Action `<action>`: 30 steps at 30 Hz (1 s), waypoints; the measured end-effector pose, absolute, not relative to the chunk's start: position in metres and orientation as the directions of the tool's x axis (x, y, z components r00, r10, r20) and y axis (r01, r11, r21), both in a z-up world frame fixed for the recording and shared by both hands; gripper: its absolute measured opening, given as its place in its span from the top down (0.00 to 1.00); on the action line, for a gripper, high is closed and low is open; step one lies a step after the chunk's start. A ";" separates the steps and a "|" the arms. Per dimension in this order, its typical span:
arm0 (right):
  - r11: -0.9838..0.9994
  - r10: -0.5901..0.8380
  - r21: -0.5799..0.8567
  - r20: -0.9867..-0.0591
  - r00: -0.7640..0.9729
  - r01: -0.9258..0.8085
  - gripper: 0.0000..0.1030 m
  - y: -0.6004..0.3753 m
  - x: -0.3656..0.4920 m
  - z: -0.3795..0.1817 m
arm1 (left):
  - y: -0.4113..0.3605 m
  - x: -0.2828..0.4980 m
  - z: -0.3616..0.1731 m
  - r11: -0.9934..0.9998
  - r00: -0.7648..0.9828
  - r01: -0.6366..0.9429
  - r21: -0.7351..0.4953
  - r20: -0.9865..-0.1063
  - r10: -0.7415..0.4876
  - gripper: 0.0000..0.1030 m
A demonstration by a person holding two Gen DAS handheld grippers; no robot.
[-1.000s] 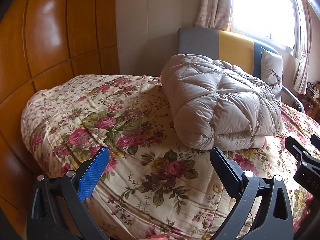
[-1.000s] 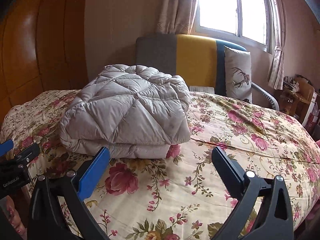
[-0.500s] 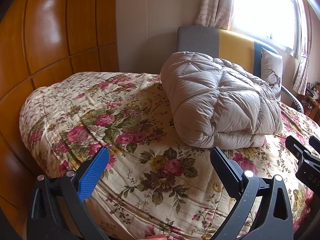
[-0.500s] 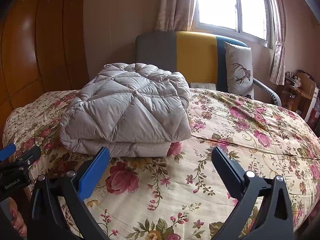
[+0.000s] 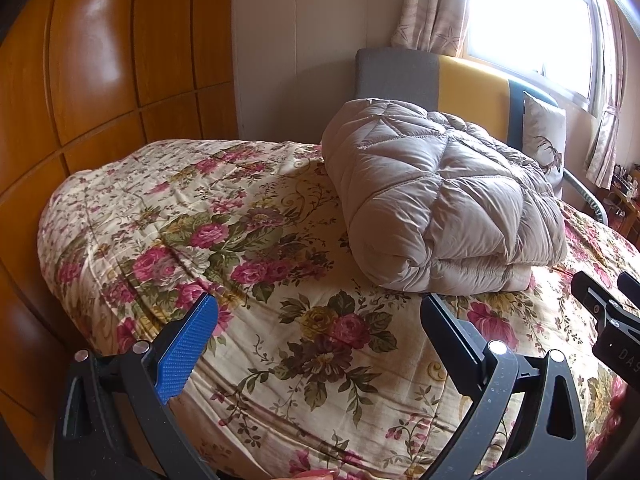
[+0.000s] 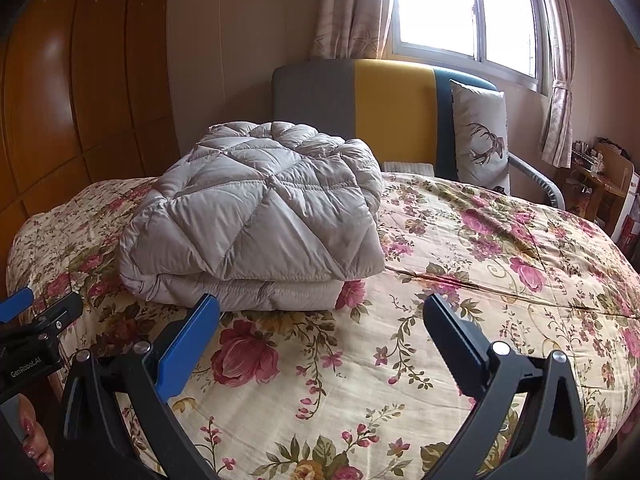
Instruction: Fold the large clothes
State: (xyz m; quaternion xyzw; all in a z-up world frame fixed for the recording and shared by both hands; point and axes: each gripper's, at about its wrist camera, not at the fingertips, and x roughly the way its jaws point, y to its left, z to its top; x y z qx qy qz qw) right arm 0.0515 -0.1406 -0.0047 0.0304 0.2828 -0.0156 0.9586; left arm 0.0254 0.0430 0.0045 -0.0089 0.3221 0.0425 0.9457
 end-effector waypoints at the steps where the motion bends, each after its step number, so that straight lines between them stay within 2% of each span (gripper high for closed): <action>1: 0.998 -0.012 0.050 -0.543 0.839 0.047 0.02 -0.141 0.051 -0.005 | 0.043 0.025 0.004 0.996 0.789 -0.086 0.010 -0.610 0.074 0.03; 30: 0.997 -0.005 0.057 -0.547 0.837 0.043 0.02 -0.141 0.053 -0.008 | 0.043 0.026 -0.001 0.996 0.779 -0.086 0.008 -0.622 0.072 0.03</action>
